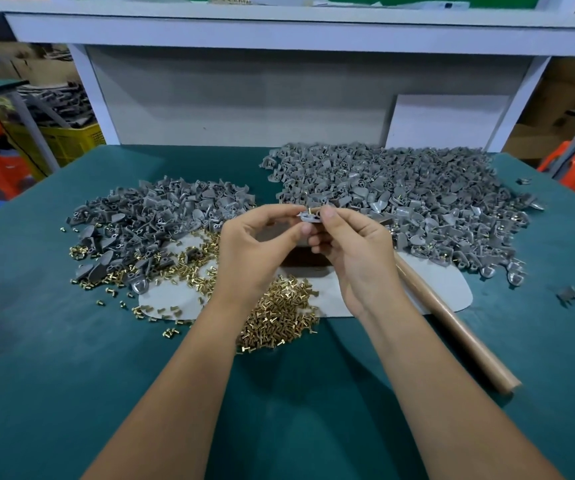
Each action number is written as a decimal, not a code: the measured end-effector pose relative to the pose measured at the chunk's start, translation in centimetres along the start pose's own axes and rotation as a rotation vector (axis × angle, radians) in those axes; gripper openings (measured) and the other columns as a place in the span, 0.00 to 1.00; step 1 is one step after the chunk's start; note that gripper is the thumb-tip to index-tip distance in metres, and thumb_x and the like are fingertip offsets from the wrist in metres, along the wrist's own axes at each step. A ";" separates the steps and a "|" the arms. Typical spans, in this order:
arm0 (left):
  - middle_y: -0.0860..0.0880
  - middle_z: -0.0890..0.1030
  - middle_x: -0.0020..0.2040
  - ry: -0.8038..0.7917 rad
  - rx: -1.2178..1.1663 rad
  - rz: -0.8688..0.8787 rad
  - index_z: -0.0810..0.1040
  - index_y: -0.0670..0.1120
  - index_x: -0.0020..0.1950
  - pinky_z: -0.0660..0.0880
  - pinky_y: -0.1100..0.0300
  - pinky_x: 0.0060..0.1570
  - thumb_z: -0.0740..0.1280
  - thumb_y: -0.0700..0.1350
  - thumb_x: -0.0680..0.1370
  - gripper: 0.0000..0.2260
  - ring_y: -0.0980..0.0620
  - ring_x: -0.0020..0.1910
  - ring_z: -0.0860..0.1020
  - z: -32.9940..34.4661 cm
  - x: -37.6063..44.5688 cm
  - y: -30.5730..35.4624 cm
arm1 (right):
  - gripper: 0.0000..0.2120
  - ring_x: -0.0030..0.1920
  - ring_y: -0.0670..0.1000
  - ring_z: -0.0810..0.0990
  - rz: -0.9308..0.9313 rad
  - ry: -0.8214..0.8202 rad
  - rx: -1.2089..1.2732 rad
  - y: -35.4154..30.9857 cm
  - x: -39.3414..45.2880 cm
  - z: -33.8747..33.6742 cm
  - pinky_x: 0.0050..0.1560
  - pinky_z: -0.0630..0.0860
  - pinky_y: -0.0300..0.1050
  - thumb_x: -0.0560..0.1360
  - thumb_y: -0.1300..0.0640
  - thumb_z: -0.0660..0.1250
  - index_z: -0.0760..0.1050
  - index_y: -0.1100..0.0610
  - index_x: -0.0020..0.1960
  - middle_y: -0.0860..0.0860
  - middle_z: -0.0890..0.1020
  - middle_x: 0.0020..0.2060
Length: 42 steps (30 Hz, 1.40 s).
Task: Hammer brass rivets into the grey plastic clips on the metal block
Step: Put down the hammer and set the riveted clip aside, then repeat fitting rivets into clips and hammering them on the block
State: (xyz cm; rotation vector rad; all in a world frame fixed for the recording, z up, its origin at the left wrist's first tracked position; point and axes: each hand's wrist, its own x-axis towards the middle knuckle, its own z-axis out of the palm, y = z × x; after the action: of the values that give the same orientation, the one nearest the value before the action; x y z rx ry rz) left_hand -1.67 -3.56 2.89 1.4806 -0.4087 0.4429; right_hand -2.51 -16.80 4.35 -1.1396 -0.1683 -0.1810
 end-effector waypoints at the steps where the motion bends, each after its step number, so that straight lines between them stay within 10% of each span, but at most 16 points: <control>1: 0.53 0.85 0.41 -0.003 -0.010 -0.005 0.84 0.49 0.50 0.77 0.66 0.45 0.76 0.43 0.70 0.10 0.59 0.42 0.82 0.0 0.0 0.0 | 0.06 0.31 0.48 0.78 -0.001 -0.008 0.008 0.0 0.0 0.0 0.35 0.76 0.39 0.74 0.61 0.67 0.82 0.58 0.40 0.54 0.83 0.33; 13: 0.55 0.85 0.40 -0.019 -0.045 0.003 0.84 0.50 0.50 0.77 0.67 0.44 0.77 0.44 0.69 0.11 0.60 0.42 0.81 -0.1 0.1 -0.1 | 0.05 0.32 0.49 0.78 -0.016 -0.041 0.030 0.6 0.3 -0.5 0.37 0.77 0.39 0.71 0.59 0.69 0.83 0.56 0.39 0.54 0.83 0.33; 24: 0.62 0.83 0.40 0.239 0.305 -0.204 0.81 0.60 0.46 0.79 0.65 0.43 0.76 0.44 0.72 0.11 0.65 0.44 0.80 -1.5 1.2 -2.7 | 0.08 0.31 0.46 0.80 0.115 0.138 -0.573 -1.1 8.2 -1.8 0.32 0.77 0.37 0.77 0.59 0.67 0.80 0.57 0.40 0.50 0.83 0.31; 29: 0.66 0.82 0.39 0.234 0.349 -0.205 0.81 0.59 0.42 0.74 0.74 0.37 0.76 0.43 0.73 0.10 0.68 0.41 0.79 -1.7 1.2 -3.2 | 0.16 0.57 0.53 0.79 0.010 0.395 -0.862 -0.1 12.7 -4.0 0.59 0.74 0.48 0.79 0.54 0.63 0.74 0.57 0.66 0.51 0.80 0.60; 33: 0.64 0.82 0.38 0.236 0.386 -0.217 0.81 0.59 0.41 0.72 0.77 0.39 0.76 0.45 0.73 0.09 0.70 0.42 0.78 -1.7 1.2 -3.3 | 0.24 0.63 0.54 0.74 0.135 0.364 -1.079 1.5 12.6 -5.3 0.60 0.69 0.47 0.81 0.52 0.59 0.62 0.58 0.75 0.53 0.70 0.71; 36: 0.62 0.82 0.39 0.218 0.408 -0.222 0.81 0.59 0.41 0.72 0.77 0.39 0.75 0.46 0.74 0.08 0.69 0.42 0.78 -1.6 1.0 -3.3 | 0.22 0.45 0.48 0.77 0.067 0.364 -1.094 1.8 11.4 -4.5 0.48 0.74 0.43 0.81 0.53 0.58 0.64 0.56 0.74 0.52 0.71 0.70; 39: 0.58 0.82 0.37 0.214 0.413 -0.228 0.82 0.56 0.42 0.71 0.73 0.31 0.68 0.51 0.79 0.06 0.66 0.35 0.77 -1.7 1.1 -2.9 | 0.19 0.64 0.51 0.73 -0.102 0.290 -1.144 2.3 9.4 -2.1 0.64 0.69 0.50 0.80 0.53 0.59 0.69 0.53 0.70 0.50 0.72 0.68; 42: 0.50 0.79 0.33 0.367 0.499 -0.229 0.81 0.46 0.43 0.64 0.65 0.27 0.61 0.50 0.82 0.13 0.57 0.28 0.69 -3.7 1.4 -2.8 | 0.16 0.62 0.46 0.69 -0.270 0.193 -1.187 3.6 6.2 0.7 0.59 0.65 0.43 0.80 0.53 0.59 0.72 0.50 0.66 0.46 0.75 0.61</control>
State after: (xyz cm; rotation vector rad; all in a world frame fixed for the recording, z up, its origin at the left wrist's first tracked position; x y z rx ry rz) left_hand 0.96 0.03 1.02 1.8536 0.1780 0.6480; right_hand 4.33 -15.07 2.82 -2.2647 -0.0248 -0.6864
